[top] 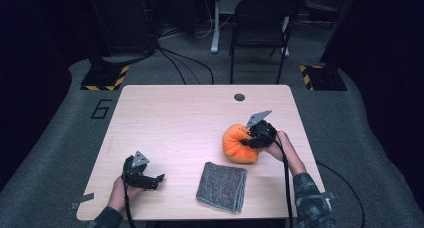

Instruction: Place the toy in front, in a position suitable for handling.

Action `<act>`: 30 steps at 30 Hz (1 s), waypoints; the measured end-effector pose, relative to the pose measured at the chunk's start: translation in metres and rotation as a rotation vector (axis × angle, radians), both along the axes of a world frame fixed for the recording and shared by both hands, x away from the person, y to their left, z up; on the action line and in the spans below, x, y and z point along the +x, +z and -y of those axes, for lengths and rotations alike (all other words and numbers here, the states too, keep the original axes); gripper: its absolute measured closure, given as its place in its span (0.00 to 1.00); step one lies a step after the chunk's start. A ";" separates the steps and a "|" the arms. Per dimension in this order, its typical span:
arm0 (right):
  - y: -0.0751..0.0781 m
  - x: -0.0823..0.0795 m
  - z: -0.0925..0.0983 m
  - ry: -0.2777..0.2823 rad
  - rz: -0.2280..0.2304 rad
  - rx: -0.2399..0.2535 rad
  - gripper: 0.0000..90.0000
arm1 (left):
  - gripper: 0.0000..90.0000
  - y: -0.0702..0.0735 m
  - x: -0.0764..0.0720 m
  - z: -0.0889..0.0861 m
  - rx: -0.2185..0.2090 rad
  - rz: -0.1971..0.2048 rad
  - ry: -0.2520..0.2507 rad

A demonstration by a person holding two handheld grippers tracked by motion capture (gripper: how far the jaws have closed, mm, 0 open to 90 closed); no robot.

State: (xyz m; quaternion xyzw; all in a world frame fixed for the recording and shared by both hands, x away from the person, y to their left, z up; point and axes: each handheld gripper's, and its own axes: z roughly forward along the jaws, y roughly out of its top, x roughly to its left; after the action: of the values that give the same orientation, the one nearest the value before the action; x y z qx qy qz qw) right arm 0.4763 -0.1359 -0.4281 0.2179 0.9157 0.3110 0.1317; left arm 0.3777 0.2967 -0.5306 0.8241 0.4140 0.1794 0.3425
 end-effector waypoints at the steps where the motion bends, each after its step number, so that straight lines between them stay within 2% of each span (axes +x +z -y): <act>1: 0.003 -0.002 -0.001 -0.010 0.000 0.004 0.77 | 0.00 0.000 0.000 0.000 -0.001 0.000 0.001; 5: 0.019 -0.012 -0.002 -0.058 0.044 0.020 0.77 | 0.00 0.000 0.000 0.000 -0.001 0.000 0.001; 7: 0.022 -0.016 -0.004 -0.098 0.041 0.028 0.77 | 0.00 0.000 0.000 0.000 -0.001 0.000 0.001; 13: 0.028 -0.021 -0.006 -0.144 0.075 0.037 0.77 | 0.00 0.000 0.000 0.000 0.000 0.000 0.000; 14: 0.031 -0.023 -0.005 -0.172 0.074 0.044 0.77 | 0.00 0.000 0.000 0.000 -0.001 0.000 0.001; 16: 0.033 -0.025 -0.004 -0.192 0.081 0.065 0.77 | 0.00 0.000 0.000 0.000 -0.001 0.000 0.001; 20: 0.037 -0.026 -0.002 -0.238 0.076 0.095 0.77 | 0.00 0.000 0.000 0.000 -0.001 0.000 0.001; 21: 0.038 -0.028 -0.002 -0.265 0.054 0.106 0.76 | 0.00 0.000 0.000 0.000 -0.001 0.000 0.001; 22: 0.039 -0.028 -0.002 -0.302 0.049 0.120 0.76 | 0.00 0.000 0.000 0.000 0.002 0.001 -0.001; 23: 0.039 -0.028 -0.002 -0.302 0.049 0.120 0.76 | 0.00 0.000 0.000 0.000 0.000 0.000 0.000; 24: 0.039 -0.029 -0.003 -0.343 0.039 0.138 0.76 | 0.00 0.000 0.000 0.000 0.001 0.001 0.000; 28: 0.039 -0.030 -0.007 -0.435 0.011 0.177 0.75 | 0.00 0.000 0.000 0.000 -0.001 0.000 0.001; 30: 0.038 -0.029 -0.009 -0.448 0.011 0.180 0.75 | 0.00 0.000 0.000 0.000 -0.001 0.000 0.001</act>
State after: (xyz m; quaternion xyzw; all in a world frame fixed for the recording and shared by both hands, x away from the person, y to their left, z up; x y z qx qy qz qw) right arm 0.4471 -0.1269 -0.3904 0.4248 0.8123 0.3556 0.1825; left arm 0.3777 0.2966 -0.5307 0.8237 0.4147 0.1793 0.3426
